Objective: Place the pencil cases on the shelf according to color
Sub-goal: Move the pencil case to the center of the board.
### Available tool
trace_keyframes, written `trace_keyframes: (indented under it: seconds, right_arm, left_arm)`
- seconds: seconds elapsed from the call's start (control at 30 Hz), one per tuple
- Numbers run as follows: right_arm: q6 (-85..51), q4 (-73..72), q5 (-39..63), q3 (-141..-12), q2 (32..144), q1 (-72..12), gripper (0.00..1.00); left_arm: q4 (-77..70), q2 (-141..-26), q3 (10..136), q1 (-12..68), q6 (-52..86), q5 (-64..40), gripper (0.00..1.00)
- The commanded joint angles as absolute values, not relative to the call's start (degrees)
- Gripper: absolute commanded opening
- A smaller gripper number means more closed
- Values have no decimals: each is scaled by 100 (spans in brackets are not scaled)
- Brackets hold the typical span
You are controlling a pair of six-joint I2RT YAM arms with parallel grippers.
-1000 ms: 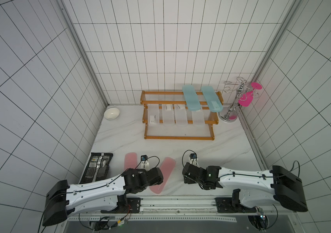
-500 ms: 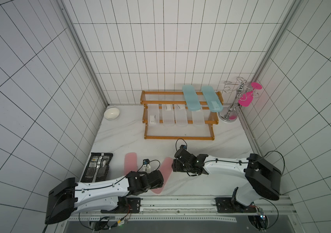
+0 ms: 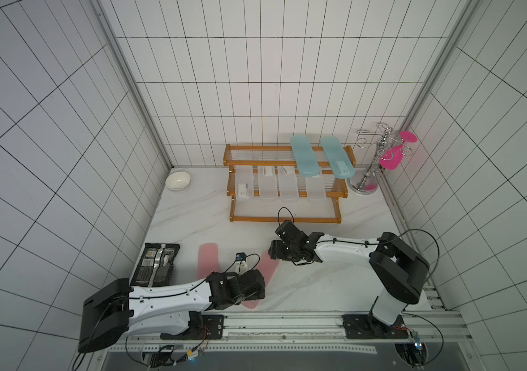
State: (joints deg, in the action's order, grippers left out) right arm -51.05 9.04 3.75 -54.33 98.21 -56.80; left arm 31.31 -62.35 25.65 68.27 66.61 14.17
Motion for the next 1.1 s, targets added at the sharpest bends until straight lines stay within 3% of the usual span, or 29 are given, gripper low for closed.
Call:
trace_keyframes:
  seconds: [0.0,0.17,0.37,0.57,0.7,0.9,1.07]
  right_arm:
    - [-4709,1553,15,-5588,9197,-5475,72]
    - [-4341,2947,-1022,-5403,8096,-5442,78]
    - [-4814,4605,-2323,-4979,6735,-5327,83]
    - [-5290,5273,-2710,-4350,4740,-5267,86]
    - [-5471,5638,-2506,-4267,4133,-5257,87]
    - [-5954,6058,-2182,-4184,4089,-5264,93]
    - [-6111,5298,-1240,-3808,4458,-5300,97]
  left_arm:
    - [2637,-6562,2839,6853,6469,1273,97]
    - [2141,-7335,3217,6872,6408,1018,97]
    - [1692,-8314,4003,7017,6355,830,97]
    - [1249,-9556,5173,7086,6353,529,97]
    - [1221,-10190,5923,7098,6454,567,97]
    - [2164,-9643,6035,6945,6543,1799,98]
    - [2813,-8457,5044,6130,6502,1804,98]
